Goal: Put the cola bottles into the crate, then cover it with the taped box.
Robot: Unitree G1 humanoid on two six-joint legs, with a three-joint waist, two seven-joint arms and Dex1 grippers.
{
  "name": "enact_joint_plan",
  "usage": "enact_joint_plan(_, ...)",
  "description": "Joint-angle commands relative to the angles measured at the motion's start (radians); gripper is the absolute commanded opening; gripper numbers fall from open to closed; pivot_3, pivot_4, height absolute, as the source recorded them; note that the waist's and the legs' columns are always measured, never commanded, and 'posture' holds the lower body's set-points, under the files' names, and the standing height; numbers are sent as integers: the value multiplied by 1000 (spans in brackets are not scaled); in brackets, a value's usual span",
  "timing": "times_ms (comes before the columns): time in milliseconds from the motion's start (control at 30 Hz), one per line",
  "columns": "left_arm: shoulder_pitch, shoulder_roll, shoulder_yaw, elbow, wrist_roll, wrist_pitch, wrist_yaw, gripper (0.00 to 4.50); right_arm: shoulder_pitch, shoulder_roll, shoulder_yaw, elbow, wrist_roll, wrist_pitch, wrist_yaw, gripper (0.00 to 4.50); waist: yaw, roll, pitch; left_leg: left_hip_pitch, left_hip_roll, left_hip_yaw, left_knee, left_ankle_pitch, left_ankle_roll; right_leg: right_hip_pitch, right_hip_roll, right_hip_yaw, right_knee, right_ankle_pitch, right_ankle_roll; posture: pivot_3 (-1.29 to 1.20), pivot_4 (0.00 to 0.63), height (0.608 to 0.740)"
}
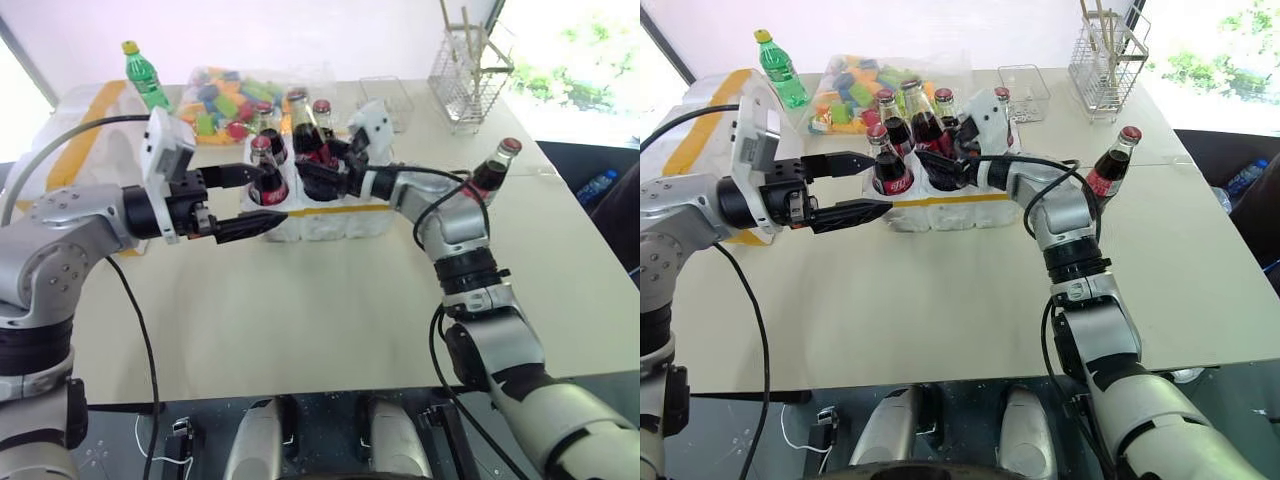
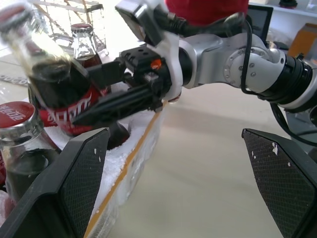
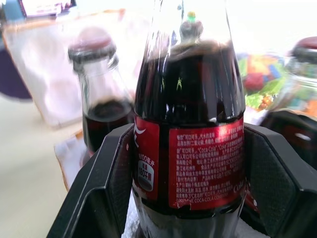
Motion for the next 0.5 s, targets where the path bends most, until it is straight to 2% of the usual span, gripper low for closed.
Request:
enact_joint_plan(33, -14, -3, 7, -16, -4, -19, -2, 4500, -8, 16, -61, -111, 61, -9, -30, 2623, 0, 0, 0, 0, 0, 0, 0, 0, 0, 0, 0, 0, 0, 0, 0, 0, 150, 736)
enact_joint_plan(300, -39, -6, -5, 1, 5, -17, -8, 4500, 145, -15, -3, -178, -2, -55, -49, 2623, 5, 0, 0, 0, 0, 0, 0, 0, 0, 0, 0, 0, 0, 0, 0, 0, 150, 736)
enact_joint_plan(500, -54, -11, -18, 9, 12, -21, -8, 4500, 175, 26, -31, -161, 4, -161, -96, 2623, 3, 0, 0, 0, -1, 0, 0, 0, 0, 0, 0, 0, 0, 0, 0, 0, 150, 736)
